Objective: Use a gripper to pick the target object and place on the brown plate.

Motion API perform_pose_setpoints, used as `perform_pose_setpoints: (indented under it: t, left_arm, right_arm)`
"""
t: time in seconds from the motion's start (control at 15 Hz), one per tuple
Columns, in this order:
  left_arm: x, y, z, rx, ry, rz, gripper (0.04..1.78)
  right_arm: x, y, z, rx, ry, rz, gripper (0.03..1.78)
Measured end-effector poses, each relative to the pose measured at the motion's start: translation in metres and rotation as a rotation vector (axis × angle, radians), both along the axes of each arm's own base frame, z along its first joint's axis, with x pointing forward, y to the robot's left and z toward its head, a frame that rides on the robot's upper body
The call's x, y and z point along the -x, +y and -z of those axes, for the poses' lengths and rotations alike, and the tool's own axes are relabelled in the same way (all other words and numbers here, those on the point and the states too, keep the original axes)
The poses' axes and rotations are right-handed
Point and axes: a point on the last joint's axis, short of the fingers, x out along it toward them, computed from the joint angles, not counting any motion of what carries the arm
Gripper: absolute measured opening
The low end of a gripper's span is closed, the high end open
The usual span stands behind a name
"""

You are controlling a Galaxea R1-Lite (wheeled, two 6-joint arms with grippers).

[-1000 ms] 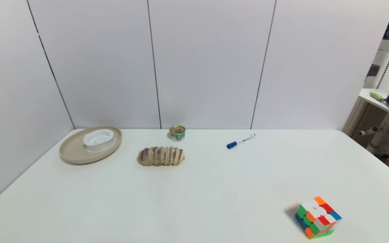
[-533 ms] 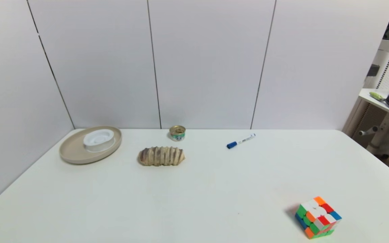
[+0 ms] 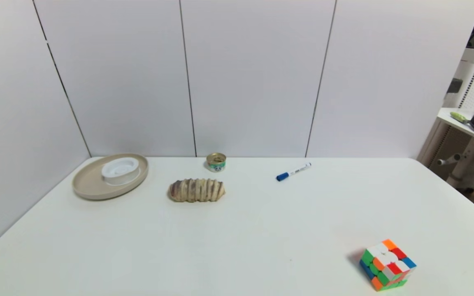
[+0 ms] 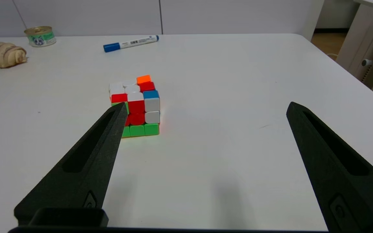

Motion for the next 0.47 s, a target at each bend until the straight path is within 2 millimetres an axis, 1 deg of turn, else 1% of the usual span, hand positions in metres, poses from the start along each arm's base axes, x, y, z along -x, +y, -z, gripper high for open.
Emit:
perform_pose_setpoints:
  t: [0.47]
  left_arm:
    - [0.0,0.0,0.0,-0.001,0.0,0.0,1.69]
  right_arm:
    - [0.0,0.0,-0.0001,-0.001,0.0,0.0,1.7]
